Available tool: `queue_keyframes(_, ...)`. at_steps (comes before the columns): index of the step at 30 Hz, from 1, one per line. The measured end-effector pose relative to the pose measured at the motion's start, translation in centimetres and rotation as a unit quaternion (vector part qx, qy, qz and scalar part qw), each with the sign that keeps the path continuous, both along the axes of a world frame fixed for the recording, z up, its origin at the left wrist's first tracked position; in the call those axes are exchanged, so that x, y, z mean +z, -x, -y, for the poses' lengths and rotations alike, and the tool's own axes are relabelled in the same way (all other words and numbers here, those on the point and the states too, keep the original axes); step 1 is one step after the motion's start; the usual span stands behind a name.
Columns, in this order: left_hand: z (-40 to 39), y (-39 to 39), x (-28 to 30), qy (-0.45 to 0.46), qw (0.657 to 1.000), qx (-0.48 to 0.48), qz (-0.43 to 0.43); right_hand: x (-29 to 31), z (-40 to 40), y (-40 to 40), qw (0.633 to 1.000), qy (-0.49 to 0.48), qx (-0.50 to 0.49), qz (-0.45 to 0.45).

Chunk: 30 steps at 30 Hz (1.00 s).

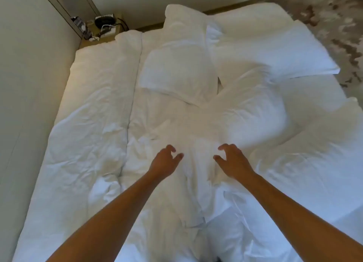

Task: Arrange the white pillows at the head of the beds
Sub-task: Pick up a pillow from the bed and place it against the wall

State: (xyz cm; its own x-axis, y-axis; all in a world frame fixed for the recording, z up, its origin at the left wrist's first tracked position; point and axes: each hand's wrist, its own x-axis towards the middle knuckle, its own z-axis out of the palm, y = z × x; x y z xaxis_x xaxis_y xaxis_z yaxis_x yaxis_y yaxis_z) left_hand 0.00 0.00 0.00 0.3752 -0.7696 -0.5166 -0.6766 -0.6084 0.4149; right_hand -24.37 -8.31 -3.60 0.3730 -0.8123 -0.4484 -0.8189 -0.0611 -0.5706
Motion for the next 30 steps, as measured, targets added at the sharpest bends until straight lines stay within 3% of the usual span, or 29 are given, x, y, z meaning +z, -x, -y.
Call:
queue_keyframes(8, 9.6, -5.3, -4.7, -0.006, 0.995, 0.025, 0.093, -5.5, 1.5, -1.7, 0.994, 0.055, 0.036, -0.091)
queue_keyframes(18, 12.8, -10.0, -11.0, -0.128, 0.986, -0.016, 0.104, -8.3, 0.4, -2.9, 0.984, 0.125, 0.033, -0.121)
queue_keyframes(24, 9.4, -8.1, -12.0, -0.065, 0.995, -0.019, 0.073, -8.2, -0.7, -3.0, 0.984, 0.137, 0.013, -0.113)
queue_keyframes(30, 5.1, -6.0, -7.6, 0.012, 0.995, -0.062, 0.078, -4.8, -3.4, -2.3, 0.995, 0.058, -0.039, -0.074)
